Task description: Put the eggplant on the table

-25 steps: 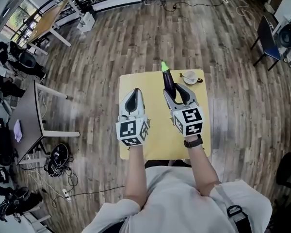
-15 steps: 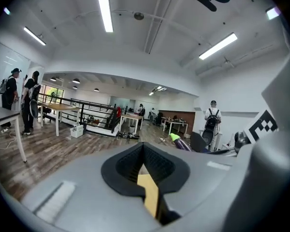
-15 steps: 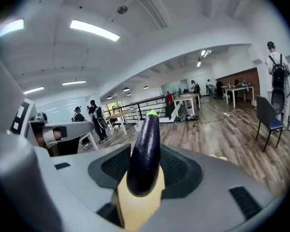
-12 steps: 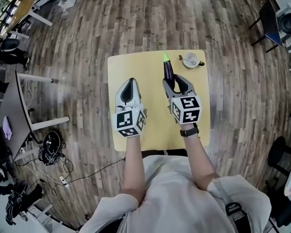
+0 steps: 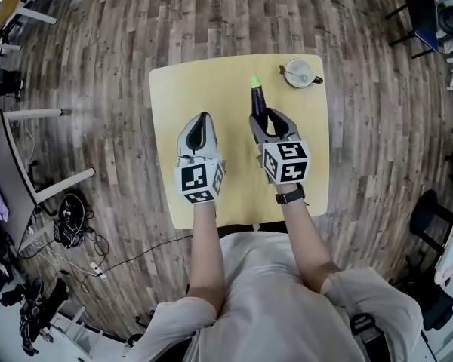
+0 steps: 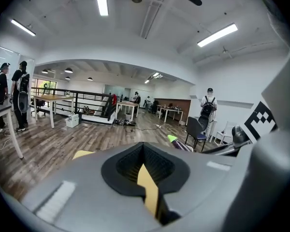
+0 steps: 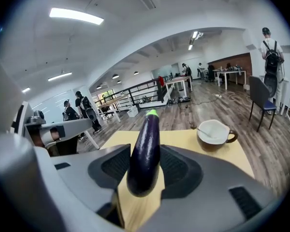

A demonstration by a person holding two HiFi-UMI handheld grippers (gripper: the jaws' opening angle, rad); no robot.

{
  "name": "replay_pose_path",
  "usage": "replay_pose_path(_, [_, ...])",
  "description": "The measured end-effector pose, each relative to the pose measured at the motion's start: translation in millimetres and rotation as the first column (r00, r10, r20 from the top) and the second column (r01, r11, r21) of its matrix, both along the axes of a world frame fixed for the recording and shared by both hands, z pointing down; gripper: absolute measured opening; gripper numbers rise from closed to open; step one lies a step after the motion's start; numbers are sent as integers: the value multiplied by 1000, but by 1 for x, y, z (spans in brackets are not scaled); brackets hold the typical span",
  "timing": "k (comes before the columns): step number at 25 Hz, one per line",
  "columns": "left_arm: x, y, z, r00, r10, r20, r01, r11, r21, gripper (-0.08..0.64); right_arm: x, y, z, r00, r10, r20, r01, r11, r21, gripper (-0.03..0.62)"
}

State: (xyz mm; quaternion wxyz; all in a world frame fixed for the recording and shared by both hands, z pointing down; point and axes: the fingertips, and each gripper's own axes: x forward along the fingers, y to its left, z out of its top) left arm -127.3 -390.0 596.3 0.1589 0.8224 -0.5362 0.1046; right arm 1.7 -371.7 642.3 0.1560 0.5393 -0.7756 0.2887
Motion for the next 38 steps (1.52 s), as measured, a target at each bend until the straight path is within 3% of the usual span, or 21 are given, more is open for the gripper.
replay_pose_path(14, [4, -19, 73, 999, 32, -9, -32, 997, -66, 4, -5, -8, 87, 999, -38, -34, 32, 988, -150, 193])
replay_pose_path(22, [9, -5, 98, 998, 17, -56, -24, 993, -112, 5, -7, -6, 116, 996, -49, -73, 34, 979, -201, 193])
replay_pose_path(29, [5, 3, 101, 998, 2, -63, -10, 991, -130, 5, -13, -16, 122, 993, -64, -96, 44, 978, -203, 193])
replay_pose_path(38, [5, 8, 73, 998, -9, -55, 5, 997, -82, 5, -15, -19, 96, 982, -135, -131, 116, 983, -141, 230])
